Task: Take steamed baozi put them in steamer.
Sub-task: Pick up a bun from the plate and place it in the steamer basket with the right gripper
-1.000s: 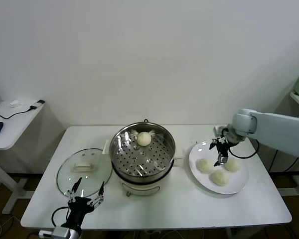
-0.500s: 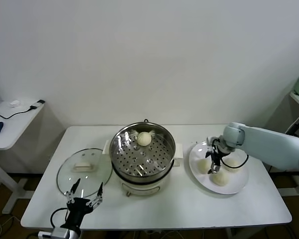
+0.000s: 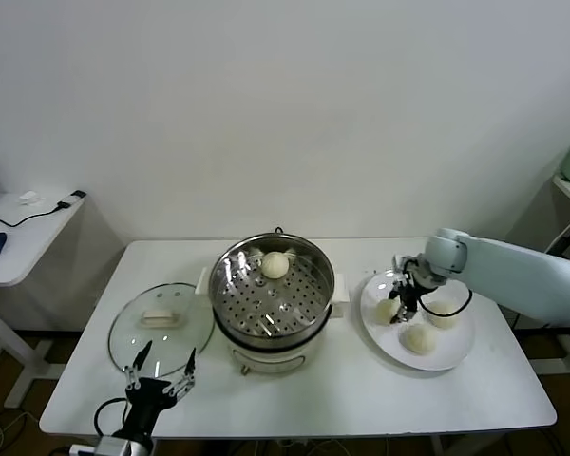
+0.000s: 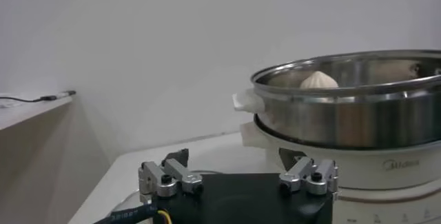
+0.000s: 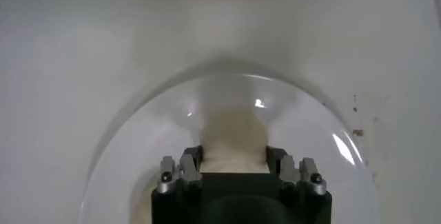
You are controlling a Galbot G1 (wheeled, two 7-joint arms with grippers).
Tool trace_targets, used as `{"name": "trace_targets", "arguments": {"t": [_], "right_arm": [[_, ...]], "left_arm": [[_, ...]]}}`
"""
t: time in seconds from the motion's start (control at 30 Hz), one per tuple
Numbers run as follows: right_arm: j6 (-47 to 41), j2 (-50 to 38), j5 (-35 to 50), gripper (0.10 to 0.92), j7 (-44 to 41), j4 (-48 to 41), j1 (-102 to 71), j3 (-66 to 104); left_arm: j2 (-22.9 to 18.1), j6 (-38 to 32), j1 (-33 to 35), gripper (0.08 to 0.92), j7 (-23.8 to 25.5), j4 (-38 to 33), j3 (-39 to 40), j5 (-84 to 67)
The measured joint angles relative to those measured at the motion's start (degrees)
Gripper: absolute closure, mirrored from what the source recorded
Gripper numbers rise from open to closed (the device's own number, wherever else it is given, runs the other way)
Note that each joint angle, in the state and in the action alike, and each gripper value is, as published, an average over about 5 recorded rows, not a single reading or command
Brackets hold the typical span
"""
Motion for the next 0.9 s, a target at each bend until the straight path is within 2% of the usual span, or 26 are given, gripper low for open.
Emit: {"name": "trace_targets", "arguments": {"t": [0.27, 0.5, 0.7, 0.9], "right_arm": [[-1.6, 3.1, 11.4, 0.414, -0.7, 8.6, 18.2, -8.4], [-5.2, 10.0, 22.5, 0.414, 2.1, 14.8, 26.5, -9.2], [-8.8, 18.2, 28.1, 0.414, 6.2, 16.0, 26.3, -7.5], [-11.5, 25.5, 29.5, 0.414, 9.5, 13.2, 22.3, -6.4]], "left_arm": [[0.2, 0.3, 0.2, 0.177, 0.2, -1.2, 0.4, 0.0], [0.7, 0.4, -0.3, 0.177, 0.3, -1.5, 0.9, 0.1], [0.9, 0.4, -0.5, 0.177, 0.3, -1.5, 1.0, 0.0], [1.1, 0.4, -0.8, 0.177, 0.3, -1.3, 0.8, -0.1]]}}
